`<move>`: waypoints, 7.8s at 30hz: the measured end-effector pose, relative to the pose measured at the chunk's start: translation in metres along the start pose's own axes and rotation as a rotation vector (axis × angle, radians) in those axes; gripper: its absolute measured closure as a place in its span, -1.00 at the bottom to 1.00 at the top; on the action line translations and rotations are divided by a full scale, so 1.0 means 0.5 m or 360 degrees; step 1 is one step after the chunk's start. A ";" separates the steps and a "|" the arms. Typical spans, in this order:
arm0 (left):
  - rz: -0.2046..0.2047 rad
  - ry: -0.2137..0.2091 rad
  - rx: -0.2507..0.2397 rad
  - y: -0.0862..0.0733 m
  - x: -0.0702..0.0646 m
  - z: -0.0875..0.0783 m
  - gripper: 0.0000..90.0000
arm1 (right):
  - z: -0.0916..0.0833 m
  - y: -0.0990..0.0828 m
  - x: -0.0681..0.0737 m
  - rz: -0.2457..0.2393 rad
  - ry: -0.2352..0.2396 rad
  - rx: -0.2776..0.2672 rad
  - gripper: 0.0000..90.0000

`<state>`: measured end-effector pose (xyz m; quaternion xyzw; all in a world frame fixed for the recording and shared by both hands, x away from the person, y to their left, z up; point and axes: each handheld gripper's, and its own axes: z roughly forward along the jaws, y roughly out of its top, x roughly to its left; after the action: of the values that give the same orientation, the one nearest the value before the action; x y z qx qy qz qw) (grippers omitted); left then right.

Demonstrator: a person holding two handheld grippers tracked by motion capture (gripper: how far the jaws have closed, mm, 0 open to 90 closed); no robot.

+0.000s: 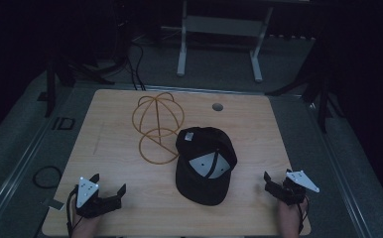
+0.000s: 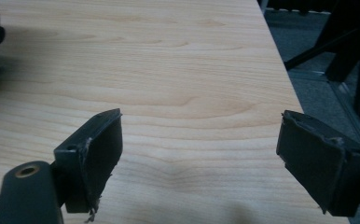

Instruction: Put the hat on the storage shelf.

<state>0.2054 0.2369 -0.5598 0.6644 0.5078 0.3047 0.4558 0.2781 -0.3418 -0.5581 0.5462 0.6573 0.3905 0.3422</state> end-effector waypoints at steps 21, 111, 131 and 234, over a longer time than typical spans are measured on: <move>-0.0044 -0.0058 -0.0083 0.001 -0.002 -0.003 -0.99 | -0.041 0.070 0.009 -0.0015 0.0147 0.0000 -0.71; 0.0216 -0.0298 0.0137 0.030 -0.093 -0.001 -0.92 | -0.039 0.369 0.274 -0.0496 0.0310 -0.0039 0.97; 0.0241 -0.0617 0.0002 0.142 -0.196 0.000 -0.84 | -0.124 0.360 0.317 -0.0580 0.0506 -0.0164 0.97; 0.0695 -0.1141 -0.0297 0.325 -0.190 -0.039 0.98 | -0.198 0.285 0.377 -0.0897 0.1539 -0.0197 -0.01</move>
<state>0.2246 0.1410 -0.3979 0.7761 0.1351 0.1885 0.5864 0.2238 -0.1561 -0.3907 0.0871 0.8357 0.5278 0.1244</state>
